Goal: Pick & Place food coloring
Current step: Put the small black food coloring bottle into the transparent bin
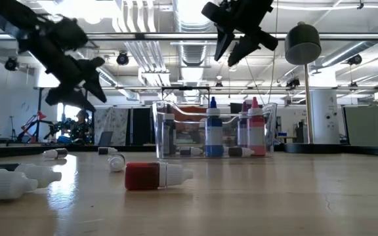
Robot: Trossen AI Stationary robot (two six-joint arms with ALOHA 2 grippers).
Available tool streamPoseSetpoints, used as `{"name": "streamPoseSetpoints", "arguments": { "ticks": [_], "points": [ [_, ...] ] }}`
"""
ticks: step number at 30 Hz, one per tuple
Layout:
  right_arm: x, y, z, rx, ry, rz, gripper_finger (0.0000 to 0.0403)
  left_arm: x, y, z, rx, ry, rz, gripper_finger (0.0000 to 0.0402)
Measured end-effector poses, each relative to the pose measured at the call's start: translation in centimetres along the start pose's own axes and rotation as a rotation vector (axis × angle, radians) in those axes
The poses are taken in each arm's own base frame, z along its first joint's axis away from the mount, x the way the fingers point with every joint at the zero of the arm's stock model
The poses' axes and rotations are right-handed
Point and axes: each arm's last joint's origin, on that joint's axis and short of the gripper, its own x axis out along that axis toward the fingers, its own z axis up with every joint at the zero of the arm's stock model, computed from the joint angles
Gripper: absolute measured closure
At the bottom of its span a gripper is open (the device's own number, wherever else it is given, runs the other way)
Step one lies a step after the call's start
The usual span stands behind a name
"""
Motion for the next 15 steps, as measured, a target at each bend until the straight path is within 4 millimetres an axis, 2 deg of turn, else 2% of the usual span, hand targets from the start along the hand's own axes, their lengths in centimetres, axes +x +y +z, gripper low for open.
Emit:
{"name": "streamPoseSetpoints", "arguments": {
  "ticks": [3, 5, 9, 15],
  "points": [
    [0.1, 0.0, 0.0, -0.001, 0.001, -0.001, 0.0213, 0.9, 2.5, 1.9, -0.069, 0.002, 0.009, 0.0193],
    [0.1, 0.0, -0.1, -0.002, 0.003, -0.003, 0.0214, 1.7, 3.5, 3.0, -0.082, 0.018, 0.027, 0.0193],
    [0.1, 0.0, -0.1, -0.005, 0.004, -0.004, 0.0213, 3.9, 3.7, 4.4, -0.035, 0.086, 0.042, 0.0193],
    [0.1, 0.0, -0.1, -0.039, 0.007, -0.007, 0.0213, 7.1, 3.8, 7.3, 0.193, 0.201, 0.197, 0.0193]
  ]
}}
